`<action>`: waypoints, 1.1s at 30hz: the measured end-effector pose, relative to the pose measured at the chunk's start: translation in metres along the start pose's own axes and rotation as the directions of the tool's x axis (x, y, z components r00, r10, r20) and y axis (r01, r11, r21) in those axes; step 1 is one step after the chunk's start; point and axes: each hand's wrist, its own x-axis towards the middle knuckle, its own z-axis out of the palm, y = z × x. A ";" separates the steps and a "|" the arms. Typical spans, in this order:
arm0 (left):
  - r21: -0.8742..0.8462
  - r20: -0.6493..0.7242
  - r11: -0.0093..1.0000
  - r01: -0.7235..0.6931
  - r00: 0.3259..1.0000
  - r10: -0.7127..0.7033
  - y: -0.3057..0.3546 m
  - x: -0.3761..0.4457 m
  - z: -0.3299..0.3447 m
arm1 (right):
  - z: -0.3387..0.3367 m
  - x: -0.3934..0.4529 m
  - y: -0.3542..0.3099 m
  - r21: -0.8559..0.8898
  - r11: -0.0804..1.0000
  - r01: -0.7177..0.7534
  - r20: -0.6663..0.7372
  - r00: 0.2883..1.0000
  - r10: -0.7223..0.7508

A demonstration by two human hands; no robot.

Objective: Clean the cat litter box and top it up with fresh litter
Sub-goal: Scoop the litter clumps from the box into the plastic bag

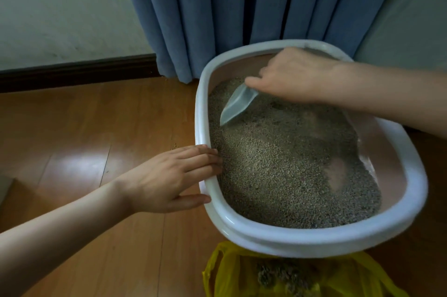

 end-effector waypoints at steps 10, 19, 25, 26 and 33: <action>-0.013 0.008 1.000 0.017 1.000 -0.017 0.006 -0.005 -0.008 | 0.019 0.034 -0.065 0.001 0.983 0.185 0.003 0.983 -0.185; -0.077 0.035 0.997 0.031 0.999 -0.028 0.005 0.002 0.000 | 0.051 -0.039 -0.022 0.038 0.992 0.121 0.149 0.981 -0.125; -0.103 0.006 0.994 0.016 1.000 -0.016 -0.003 0.008 0.003 | 0.074 -0.090 0.012 -0.044 0.999 -0.020 -0.052 0.998 0.017; -0.105 -0.001 0.994 0.018 1.000 -0.018 -0.004 0.009 0.004 | 0.072 -0.091 0.013 -0.035 0.999 -0.035 -0.061 0.998 0.032; -0.084 -0.020 0.996 0.035 0.999 -0.037 -0.006 0.017 0.001 | 0.040 -0.052 0.017 0.037 0.960 -0.279 0.249 0.933 0.261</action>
